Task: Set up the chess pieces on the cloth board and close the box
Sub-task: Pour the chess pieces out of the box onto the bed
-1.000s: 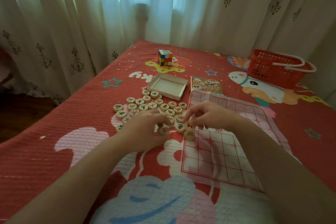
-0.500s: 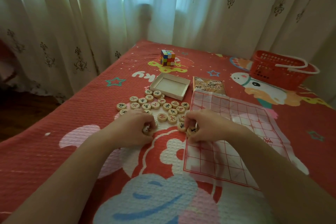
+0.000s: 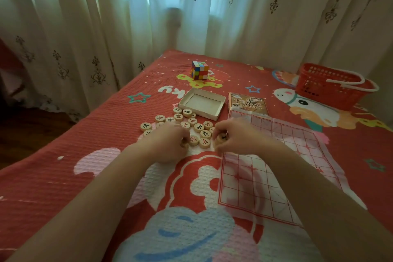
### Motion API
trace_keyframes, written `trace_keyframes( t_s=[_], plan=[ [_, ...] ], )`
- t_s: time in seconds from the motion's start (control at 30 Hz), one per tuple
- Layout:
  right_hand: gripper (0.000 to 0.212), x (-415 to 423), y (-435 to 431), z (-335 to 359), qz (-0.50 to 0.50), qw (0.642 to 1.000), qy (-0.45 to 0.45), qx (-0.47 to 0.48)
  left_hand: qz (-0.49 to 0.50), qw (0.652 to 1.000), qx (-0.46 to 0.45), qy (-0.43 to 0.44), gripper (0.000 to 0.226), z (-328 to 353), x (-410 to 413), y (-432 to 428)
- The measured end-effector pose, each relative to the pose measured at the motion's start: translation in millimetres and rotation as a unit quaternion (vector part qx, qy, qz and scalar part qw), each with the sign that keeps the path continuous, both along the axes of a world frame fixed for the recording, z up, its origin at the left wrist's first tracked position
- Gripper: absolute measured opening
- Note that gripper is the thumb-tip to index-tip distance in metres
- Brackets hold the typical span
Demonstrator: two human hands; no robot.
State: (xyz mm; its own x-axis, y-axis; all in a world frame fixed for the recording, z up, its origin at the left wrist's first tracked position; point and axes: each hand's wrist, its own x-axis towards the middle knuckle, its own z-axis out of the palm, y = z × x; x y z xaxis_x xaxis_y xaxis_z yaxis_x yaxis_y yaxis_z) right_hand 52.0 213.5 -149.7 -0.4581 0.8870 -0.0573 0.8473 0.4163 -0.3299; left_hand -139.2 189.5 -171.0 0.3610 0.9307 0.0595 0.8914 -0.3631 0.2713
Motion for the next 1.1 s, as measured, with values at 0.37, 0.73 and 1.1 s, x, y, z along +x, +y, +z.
trace_keyframes(
  t_s=[0.37,0.73,1.1],
  plan=[
    [0.022,-10,19,-2,-0.025,0.999,-0.035,-0.027,0.003,1.000,-0.007,-0.028,0.028,8,-2,3],
    [0.016,-16,23,-9,-0.021,0.996,-0.082,0.001,-0.001,0.999,-0.037,0.019,0.024,16,24,31],
    [0.017,-32,20,-5,0.049,0.997,-0.062,0.005,-0.003,0.997,-0.061,0.043,0.027,12,21,30]
  ],
)
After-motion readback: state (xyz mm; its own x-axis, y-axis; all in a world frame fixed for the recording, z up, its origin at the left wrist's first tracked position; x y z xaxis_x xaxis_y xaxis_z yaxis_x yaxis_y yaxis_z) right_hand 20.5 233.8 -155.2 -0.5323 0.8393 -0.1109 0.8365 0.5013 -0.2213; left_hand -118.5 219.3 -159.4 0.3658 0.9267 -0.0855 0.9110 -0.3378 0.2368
